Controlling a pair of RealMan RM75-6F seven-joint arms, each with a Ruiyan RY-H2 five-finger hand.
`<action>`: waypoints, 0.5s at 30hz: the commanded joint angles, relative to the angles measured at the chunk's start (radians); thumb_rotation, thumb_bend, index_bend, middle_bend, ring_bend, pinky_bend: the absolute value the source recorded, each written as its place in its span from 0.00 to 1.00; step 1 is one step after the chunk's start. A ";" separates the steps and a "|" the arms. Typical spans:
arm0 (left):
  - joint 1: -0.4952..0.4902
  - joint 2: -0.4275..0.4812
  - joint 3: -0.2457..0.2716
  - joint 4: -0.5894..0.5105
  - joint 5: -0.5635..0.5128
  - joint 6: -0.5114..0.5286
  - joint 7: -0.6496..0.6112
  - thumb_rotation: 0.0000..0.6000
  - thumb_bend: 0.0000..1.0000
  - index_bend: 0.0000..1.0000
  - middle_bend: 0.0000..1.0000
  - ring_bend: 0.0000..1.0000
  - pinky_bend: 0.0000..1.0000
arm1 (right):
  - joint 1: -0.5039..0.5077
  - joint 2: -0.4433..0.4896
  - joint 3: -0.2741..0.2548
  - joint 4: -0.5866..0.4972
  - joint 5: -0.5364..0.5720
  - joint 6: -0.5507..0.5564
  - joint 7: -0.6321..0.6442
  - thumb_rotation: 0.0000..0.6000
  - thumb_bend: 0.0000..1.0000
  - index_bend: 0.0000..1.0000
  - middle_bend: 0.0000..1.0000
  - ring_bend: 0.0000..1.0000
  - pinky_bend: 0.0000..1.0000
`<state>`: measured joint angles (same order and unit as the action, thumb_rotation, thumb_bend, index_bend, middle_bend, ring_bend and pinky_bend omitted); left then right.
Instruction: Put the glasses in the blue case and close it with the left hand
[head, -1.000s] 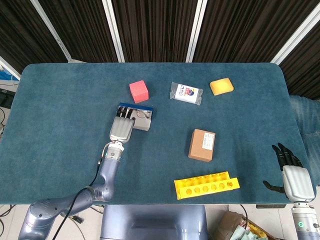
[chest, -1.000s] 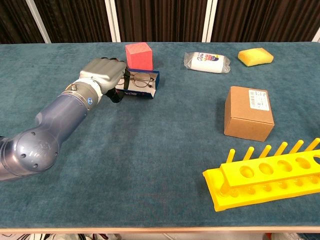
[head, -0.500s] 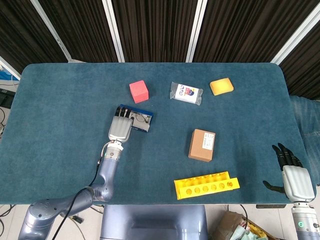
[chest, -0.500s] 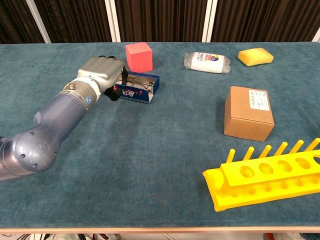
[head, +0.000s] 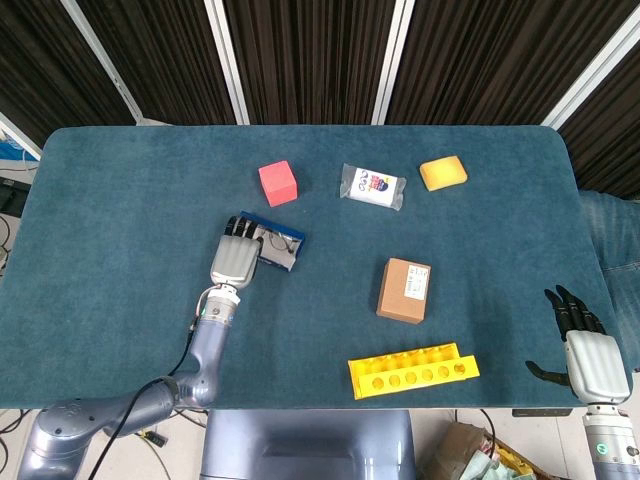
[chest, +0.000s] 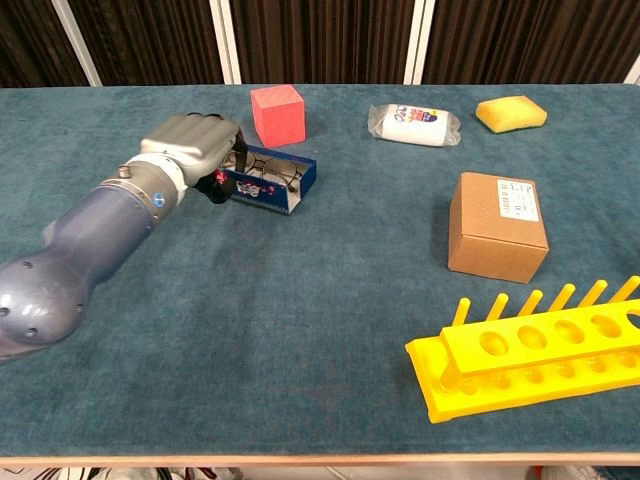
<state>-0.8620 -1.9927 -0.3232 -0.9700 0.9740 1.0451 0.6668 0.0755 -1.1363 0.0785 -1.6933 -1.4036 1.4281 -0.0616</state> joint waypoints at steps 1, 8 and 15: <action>0.070 0.089 0.041 -0.115 0.002 0.034 0.013 1.00 0.51 0.59 0.17 0.06 0.09 | 0.000 -0.001 -0.001 -0.001 -0.002 0.001 0.000 1.00 0.11 0.00 0.00 0.09 0.19; 0.115 0.166 0.066 -0.219 -0.016 0.042 0.024 1.00 0.51 0.59 0.17 0.06 0.09 | -0.001 -0.002 0.000 -0.001 0.000 0.004 -0.001 1.00 0.11 0.00 0.00 0.09 0.19; 0.127 0.204 0.073 -0.281 -0.038 0.049 0.055 1.00 0.51 0.59 0.17 0.06 0.09 | -0.001 -0.004 0.000 -0.001 0.001 0.002 -0.003 1.00 0.11 0.00 0.00 0.09 0.19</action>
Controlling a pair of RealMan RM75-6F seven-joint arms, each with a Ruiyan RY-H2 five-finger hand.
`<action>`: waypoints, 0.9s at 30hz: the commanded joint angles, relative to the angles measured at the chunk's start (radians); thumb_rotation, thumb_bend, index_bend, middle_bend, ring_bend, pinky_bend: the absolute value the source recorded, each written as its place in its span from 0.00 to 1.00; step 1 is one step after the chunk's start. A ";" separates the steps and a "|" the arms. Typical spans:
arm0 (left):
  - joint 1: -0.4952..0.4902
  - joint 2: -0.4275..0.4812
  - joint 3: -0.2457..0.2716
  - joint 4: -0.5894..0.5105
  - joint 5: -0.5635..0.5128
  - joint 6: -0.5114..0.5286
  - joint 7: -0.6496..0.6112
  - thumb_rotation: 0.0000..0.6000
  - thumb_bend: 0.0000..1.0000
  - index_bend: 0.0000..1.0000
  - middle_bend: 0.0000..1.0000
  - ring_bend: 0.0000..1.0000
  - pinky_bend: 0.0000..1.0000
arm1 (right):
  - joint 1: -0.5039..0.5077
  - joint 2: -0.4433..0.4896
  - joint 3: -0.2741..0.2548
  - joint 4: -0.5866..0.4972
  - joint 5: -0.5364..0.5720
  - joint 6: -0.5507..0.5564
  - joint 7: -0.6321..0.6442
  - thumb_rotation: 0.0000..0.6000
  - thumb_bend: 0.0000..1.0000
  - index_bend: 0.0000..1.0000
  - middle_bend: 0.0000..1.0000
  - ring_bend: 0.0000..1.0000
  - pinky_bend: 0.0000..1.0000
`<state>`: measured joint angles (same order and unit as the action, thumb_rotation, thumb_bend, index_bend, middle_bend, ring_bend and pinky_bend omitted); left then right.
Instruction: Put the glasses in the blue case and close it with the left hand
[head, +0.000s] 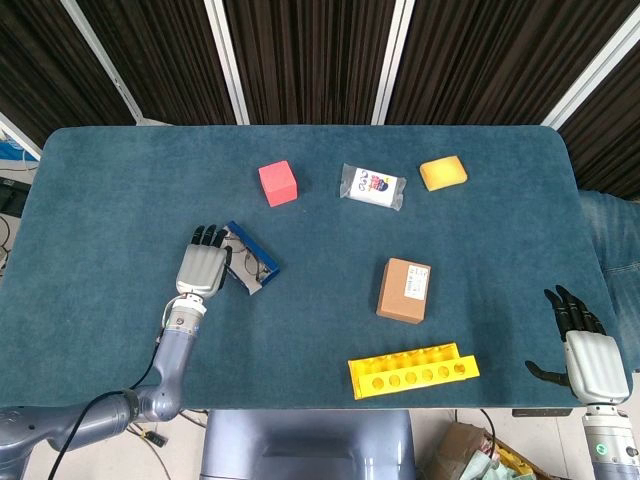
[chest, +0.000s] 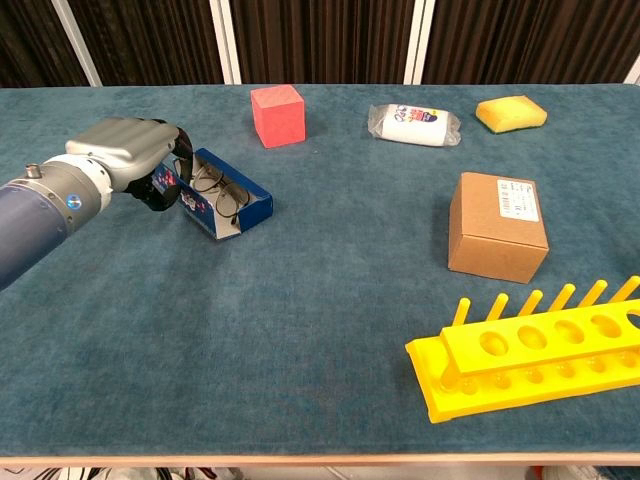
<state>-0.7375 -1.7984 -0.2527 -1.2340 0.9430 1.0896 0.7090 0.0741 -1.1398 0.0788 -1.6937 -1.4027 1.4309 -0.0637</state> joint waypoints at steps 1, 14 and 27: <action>0.002 0.013 0.001 -0.024 -0.011 0.005 0.016 1.00 0.51 0.59 0.17 0.06 0.09 | 0.000 -0.001 -0.001 0.000 0.000 -0.001 -0.001 1.00 0.11 0.00 0.00 0.09 0.19; -0.059 0.011 -0.044 -0.096 -0.074 0.032 0.133 1.00 0.51 0.59 0.17 0.05 0.08 | -0.001 -0.003 0.001 0.001 0.001 0.002 -0.005 1.00 0.11 0.00 0.00 0.09 0.19; -0.143 -0.043 -0.093 -0.030 -0.208 0.024 0.242 1.00 0.51 0.59 0.17 0.05 0.08 | -0.001 -0.002 0.001 -0.001 0.005 0.000 -0.009 1.00 0.11 0.00 0.00 0.09 0.19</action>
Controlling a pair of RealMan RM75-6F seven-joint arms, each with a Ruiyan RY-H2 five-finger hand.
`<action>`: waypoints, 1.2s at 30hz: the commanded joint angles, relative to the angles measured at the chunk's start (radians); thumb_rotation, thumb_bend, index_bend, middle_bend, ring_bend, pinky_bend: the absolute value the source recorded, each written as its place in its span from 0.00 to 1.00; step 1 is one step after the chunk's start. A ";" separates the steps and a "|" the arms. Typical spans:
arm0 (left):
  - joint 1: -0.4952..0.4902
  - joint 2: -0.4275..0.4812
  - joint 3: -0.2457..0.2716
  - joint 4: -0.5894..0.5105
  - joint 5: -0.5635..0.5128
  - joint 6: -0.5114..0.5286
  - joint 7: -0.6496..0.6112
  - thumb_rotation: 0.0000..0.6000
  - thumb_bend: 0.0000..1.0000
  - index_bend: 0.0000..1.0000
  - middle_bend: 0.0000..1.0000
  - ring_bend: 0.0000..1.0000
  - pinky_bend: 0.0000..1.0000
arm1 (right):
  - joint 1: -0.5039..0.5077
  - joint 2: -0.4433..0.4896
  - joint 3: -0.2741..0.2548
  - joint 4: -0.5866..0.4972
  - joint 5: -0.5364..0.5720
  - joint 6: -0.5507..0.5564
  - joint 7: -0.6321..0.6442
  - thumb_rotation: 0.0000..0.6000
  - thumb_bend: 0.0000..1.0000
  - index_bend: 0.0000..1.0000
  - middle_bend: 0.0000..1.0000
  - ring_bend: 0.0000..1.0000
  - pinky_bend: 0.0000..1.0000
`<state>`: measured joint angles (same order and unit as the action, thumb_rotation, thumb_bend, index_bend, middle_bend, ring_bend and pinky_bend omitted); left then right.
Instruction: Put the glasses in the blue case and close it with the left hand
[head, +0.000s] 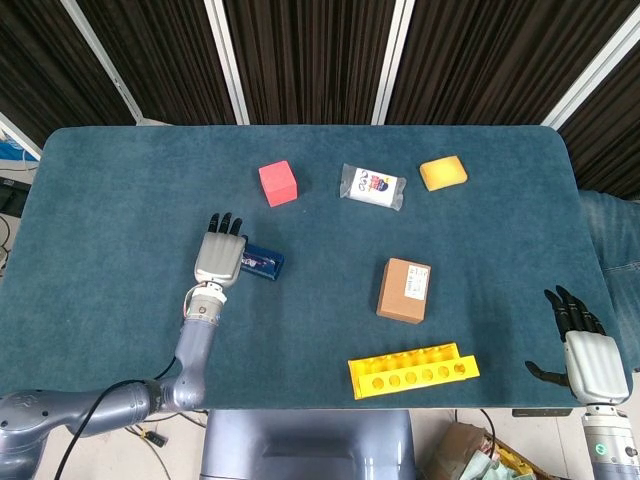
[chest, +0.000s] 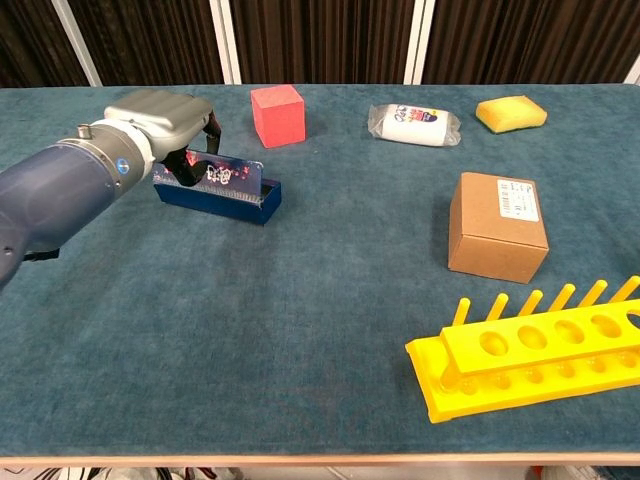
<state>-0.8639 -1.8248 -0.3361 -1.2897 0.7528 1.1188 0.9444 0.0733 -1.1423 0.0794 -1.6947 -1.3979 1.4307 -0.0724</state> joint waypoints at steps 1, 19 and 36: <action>-0.020 -0.021 -0.010 0.036 -0.020 -0.005 0.007 1.00 0.51 0.59 0.17 0.05 0.08 | 0.000 0.000 0.001 0.000 0.001 0.000 0.000 1.00 0.11 0.00 0.00 0.09 0.19; -0.075 -0.094 -0.020 0.180 -0.035 -0.020 -0.022 1.00 0.51 0.56 0.17 0.05 0.08 | 0.000 0.001 0.001 -0.004 0.009 -0.005 -0.005 1.00 0.11 0.00 0.00 0.09 0.19; -0.099 -0.147 -0.016 0.290 -0.032 -0.036 -0.033 1.00 0.49 0.00 0.10 0.04 0.07 | 0.001 0.004 0.003 -0.010 0.017 -0.009 -0.006 1.00 0.11 0.00 0.00 0.09 0.19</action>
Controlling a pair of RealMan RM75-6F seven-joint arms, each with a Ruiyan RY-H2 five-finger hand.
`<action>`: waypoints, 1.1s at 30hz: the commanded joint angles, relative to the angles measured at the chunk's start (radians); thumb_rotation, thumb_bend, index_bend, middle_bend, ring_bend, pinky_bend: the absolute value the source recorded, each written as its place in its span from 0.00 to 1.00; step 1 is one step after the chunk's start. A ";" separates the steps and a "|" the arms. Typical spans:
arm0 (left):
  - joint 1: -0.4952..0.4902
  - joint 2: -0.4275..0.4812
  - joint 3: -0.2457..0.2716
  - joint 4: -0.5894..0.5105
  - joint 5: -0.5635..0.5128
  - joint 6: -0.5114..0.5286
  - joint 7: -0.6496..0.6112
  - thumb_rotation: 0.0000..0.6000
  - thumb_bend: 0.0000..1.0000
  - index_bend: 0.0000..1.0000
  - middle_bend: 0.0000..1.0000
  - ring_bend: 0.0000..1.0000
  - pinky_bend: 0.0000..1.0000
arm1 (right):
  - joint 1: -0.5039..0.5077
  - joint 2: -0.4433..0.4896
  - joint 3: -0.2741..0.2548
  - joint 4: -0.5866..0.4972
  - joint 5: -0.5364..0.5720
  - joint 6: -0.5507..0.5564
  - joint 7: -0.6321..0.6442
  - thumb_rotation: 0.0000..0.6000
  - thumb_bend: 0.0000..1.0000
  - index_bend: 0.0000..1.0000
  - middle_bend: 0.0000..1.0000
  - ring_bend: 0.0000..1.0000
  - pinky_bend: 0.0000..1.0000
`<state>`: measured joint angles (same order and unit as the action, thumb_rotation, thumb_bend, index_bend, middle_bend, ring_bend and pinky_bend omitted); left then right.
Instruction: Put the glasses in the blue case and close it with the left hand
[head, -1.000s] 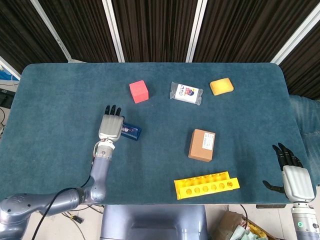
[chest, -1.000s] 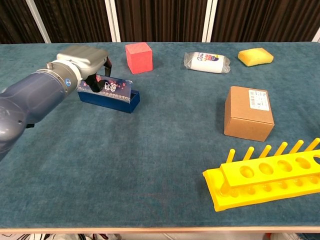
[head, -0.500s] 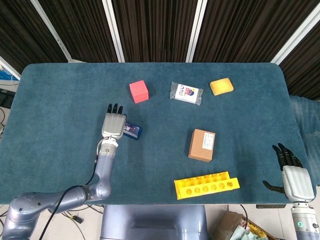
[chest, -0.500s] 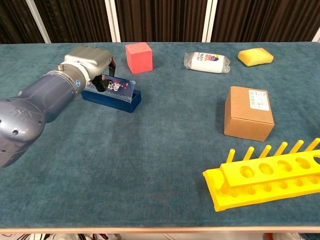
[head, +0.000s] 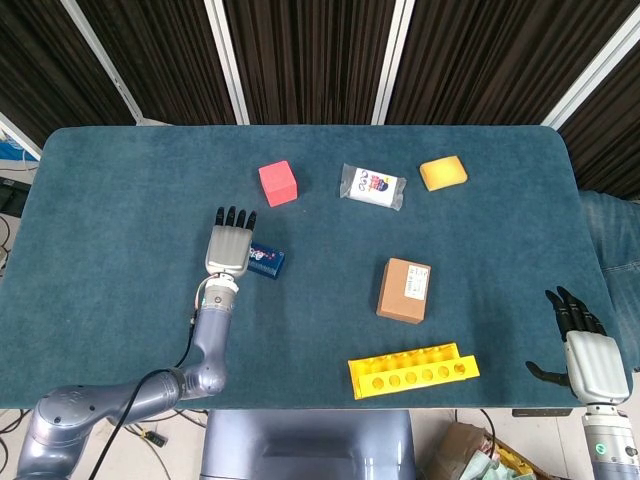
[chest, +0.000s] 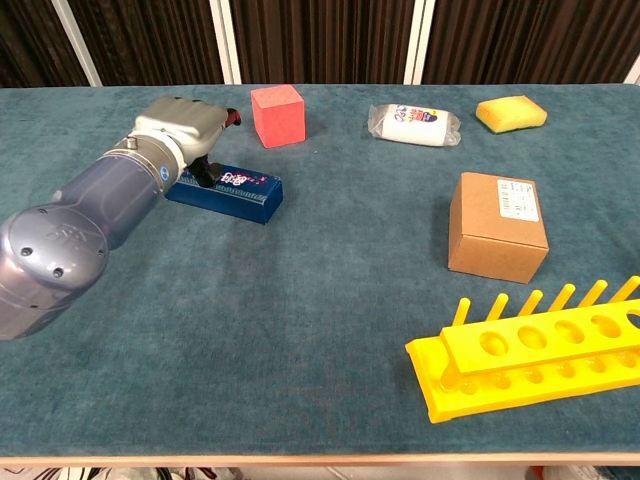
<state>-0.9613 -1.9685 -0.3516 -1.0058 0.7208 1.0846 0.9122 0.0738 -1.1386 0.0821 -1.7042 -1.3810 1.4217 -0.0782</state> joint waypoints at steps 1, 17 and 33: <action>-0.002 -0.005 -0.002 0.007 0.000 -0.002 -0.001 1.00 0.49 0.00 0.09 0.03 0.07 | 0.000 0.000 0.000 -0.001 0.000 0.000 0.000 1.00 0.11 0.00 0.00 0.09 0.19; 0.128 0.298 0.013 -0.430 0.046 0.098 -0.030 1.00 0.40 0.02 0.00 0.00 0.00 | 0.001 0.000 0.002 0.003 -0.007 0.005 0.001 1.00 0.11 0.00 0.00 0.09 0.19; 0.501 0.862 0.254 -1.020 0.378 0.221 -0.369 1.00 0.38 0.02 0.00 0.00 0.00 | 0.004 -0.028 -0.004 0.062 -0.092 0.058 0.005 1.00 0.11 0.00 0.00 0.09 0.19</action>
<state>-0.5473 -1.1799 -0.1691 -1.9560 0.9815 1.2559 0.6406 0.0773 -1.1661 0.0786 -1.6420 -1.4726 1.4793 -0.0735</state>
